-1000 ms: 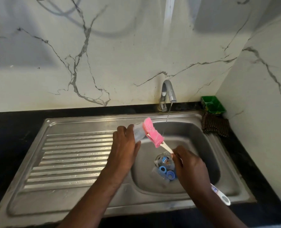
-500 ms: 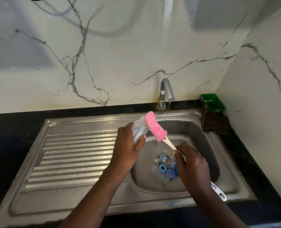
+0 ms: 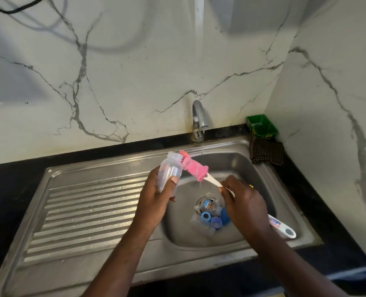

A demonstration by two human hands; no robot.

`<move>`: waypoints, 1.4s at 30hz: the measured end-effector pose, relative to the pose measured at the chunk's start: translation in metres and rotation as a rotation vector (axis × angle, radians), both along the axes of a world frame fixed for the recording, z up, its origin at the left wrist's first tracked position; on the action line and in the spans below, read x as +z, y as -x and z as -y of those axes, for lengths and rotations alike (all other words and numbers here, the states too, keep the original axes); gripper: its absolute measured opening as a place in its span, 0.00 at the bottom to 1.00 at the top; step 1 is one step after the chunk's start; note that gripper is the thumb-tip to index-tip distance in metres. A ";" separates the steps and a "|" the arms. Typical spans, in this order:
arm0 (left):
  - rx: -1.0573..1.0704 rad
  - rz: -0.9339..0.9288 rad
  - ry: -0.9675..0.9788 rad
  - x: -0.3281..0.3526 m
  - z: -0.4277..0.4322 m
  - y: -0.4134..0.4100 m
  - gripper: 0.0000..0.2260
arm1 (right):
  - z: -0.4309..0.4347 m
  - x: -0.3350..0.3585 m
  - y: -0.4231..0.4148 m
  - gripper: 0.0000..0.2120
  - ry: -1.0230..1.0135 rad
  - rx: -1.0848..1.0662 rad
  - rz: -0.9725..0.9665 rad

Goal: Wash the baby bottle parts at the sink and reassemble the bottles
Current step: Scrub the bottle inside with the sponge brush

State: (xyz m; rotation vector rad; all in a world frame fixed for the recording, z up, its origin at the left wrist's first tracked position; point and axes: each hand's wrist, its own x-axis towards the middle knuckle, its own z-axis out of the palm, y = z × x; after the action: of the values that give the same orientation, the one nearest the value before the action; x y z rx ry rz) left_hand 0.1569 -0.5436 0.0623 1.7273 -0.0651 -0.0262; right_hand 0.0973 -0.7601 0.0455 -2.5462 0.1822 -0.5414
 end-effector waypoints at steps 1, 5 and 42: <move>-0.004 0.002 0.017 0.000 0.000 0.001 0.28 | 0.002 0.000 -0.001 0.08 0.018 0.000 0.007; -0.072 -0.030 0.007 -0.001 0.000 0.008 0.26 | 0.010 0.004 -0.001 0.08 0.045 0.045 0.068; -0.298 -0.001 -0.115 0.024 -0.041 0.001 0.19 | 0.037 0.055 -0.034 0.35 -0.328 0.792 -0.436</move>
State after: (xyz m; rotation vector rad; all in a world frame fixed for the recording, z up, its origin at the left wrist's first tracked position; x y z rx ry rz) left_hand 0.1554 -0.5027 0.0858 1.8186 -0.3253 -0.2554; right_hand 0.1313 -0.7969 0.1009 -2.1339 -0.5261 0.3240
